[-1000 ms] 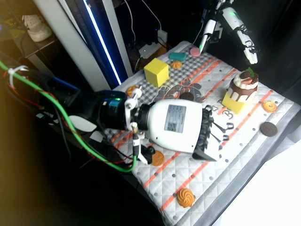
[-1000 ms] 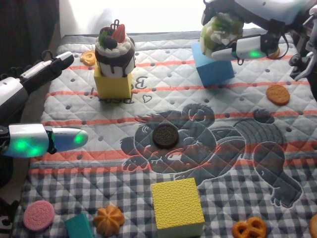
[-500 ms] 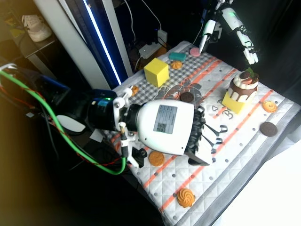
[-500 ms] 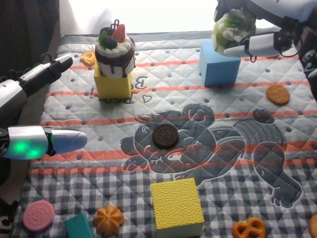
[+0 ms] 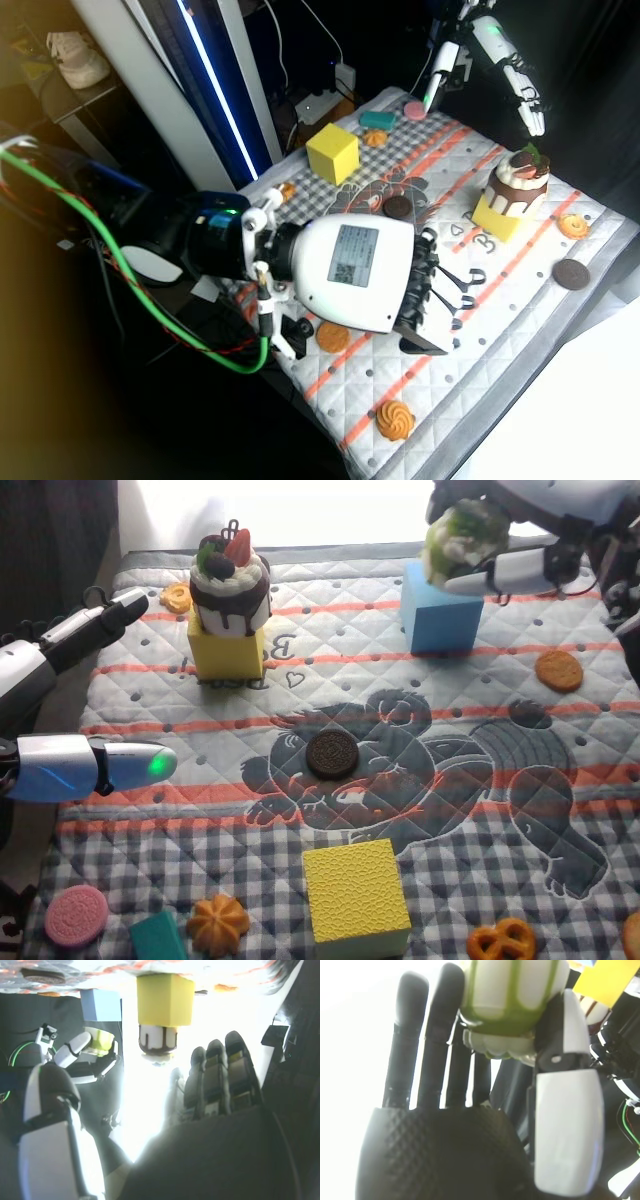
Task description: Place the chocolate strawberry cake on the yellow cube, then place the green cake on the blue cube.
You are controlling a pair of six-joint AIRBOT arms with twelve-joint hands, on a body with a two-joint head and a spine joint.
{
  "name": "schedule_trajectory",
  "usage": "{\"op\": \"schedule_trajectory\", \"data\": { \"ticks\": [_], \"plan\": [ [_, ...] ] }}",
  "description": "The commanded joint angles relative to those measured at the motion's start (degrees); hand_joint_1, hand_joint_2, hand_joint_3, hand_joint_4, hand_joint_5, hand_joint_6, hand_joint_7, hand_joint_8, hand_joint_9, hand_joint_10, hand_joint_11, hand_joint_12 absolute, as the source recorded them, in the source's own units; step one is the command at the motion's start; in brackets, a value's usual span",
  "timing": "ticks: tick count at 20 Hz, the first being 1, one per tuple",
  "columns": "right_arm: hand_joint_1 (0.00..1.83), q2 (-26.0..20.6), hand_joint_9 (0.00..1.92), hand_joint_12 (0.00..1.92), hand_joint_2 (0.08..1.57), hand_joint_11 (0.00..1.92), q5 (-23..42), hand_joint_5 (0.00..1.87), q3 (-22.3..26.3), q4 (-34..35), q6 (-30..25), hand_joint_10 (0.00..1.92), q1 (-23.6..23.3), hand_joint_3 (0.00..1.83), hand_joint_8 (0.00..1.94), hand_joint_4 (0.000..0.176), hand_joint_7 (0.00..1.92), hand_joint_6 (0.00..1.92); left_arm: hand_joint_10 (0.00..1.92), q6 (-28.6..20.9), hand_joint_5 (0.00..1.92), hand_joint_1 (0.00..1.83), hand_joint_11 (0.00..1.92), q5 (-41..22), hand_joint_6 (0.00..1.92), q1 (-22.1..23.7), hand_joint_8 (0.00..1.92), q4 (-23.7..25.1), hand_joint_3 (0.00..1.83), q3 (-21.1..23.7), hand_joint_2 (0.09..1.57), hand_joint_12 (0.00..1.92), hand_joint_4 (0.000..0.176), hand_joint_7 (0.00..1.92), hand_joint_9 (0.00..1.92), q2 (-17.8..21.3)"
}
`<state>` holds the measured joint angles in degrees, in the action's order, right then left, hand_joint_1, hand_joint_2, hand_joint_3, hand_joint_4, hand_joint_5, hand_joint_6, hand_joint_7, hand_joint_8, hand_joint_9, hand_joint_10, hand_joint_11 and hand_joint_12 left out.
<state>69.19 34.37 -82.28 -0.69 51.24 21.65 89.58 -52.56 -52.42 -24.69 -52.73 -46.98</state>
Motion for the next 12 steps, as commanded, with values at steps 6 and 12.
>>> {"op": "schedule_trajectory", "data": {
  "ticks": [6, 12],
  "plan": [
    [1.24, 0.3, 0.99, 1.7, 1.08, 0.92, 7.0, 0.98, -0.5, 0.6, 0.0, 1.28, -1.3, 0.0, 0.83, 0.003, 1.12, 0.94, 0.0, -0.4, 0.02, 0.71, 0.0, -7.2, 0.0, 0.3, 0.0, 0.3, 0.0, -0.2, 0.84, 0.0, 0.176, 0.1, 0.06, 0.1],
    [1.25, 0.3, 1.06, 1.44, 1.09, 0.9, 6.5, 0.95, -0.7, 0.8, 0.0, 0.99, -1.3, 0.0, 0.85, 0.0, 1.13, 0.95, 0.0, -0.4, 0.03, 0.74, 0.0, -7.5, 0.0, 0.4, 0.0, 0.3, 0.0, -0.2, 0.83, 0.0, 0.176, 0.08, 0.04, 0.1]
  ]
}}
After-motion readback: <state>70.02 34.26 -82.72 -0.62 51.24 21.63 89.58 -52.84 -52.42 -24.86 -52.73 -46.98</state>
